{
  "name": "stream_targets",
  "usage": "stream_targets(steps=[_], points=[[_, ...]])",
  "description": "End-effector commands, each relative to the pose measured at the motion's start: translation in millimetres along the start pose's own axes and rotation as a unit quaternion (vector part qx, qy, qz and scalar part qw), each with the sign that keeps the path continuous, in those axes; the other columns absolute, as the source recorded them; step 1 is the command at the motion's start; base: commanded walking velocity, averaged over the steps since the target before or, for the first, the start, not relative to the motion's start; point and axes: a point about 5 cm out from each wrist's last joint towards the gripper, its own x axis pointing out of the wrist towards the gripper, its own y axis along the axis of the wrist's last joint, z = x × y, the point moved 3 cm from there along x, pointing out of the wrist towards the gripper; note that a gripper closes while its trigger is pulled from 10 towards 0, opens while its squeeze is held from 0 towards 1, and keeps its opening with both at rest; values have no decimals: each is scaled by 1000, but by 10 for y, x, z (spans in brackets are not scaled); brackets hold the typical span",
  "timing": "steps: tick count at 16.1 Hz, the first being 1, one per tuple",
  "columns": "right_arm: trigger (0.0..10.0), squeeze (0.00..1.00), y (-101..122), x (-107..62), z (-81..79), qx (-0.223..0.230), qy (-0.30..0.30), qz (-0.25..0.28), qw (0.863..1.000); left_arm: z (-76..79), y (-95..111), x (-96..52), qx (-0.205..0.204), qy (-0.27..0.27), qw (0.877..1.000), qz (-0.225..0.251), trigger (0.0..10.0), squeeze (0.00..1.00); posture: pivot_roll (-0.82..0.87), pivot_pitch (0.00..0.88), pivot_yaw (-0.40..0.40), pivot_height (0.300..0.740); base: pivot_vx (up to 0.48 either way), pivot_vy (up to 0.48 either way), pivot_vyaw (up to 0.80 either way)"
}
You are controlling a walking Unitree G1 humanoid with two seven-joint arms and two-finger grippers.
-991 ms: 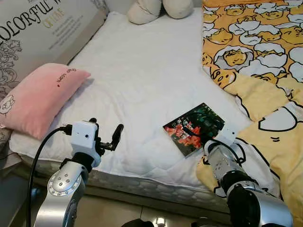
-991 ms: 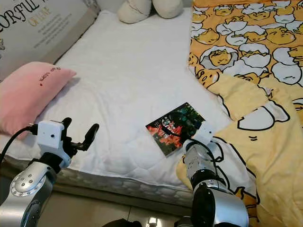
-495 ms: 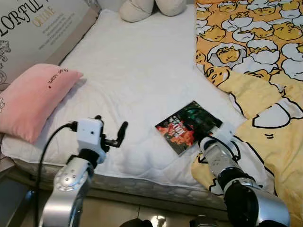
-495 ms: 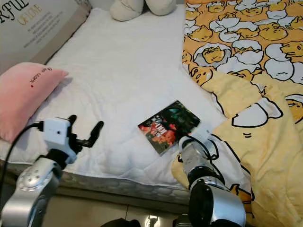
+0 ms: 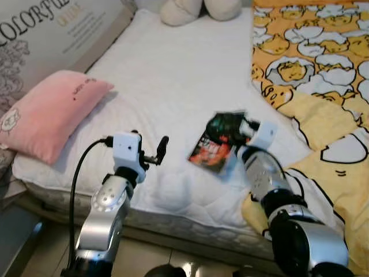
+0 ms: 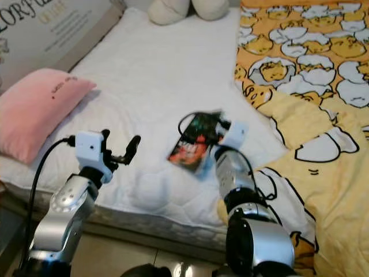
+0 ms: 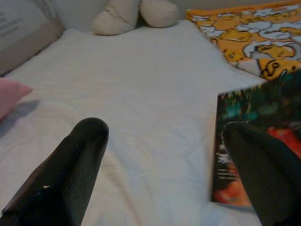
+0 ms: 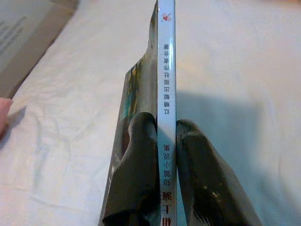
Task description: Clean up the room
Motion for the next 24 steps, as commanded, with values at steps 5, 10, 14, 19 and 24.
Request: stream_targets(steps=[5,10,14,19,24], points=[[0,0,565,-166,27,-210,3,143,967,-266,-80,119,-26,69,997,-7,10000,0,-129,0,111,740,0,0,0],[0,0,480,-432,188,-271,-43,174,946,-357,-190,15,-46,61,997,-7,10000,0,-128,0,76,740,0,0,151],[0,0,253,-493,227,-281,-51,150,946,-294,-238,57,-36,38,999,-10,10000,0,-159,0,116,740,0,0,688],[0,0,165,-601,317,-290,-68,136,945,-185,-351,40,-44,15,999,-20,10000,0,-192,0,142,740,0,0,621],[10000,0,147,-556,311,-287,-73,125,947,-93,-256,118,-24,-23,999,-5,10000,0,-192,0,142,740,0,480,214]])
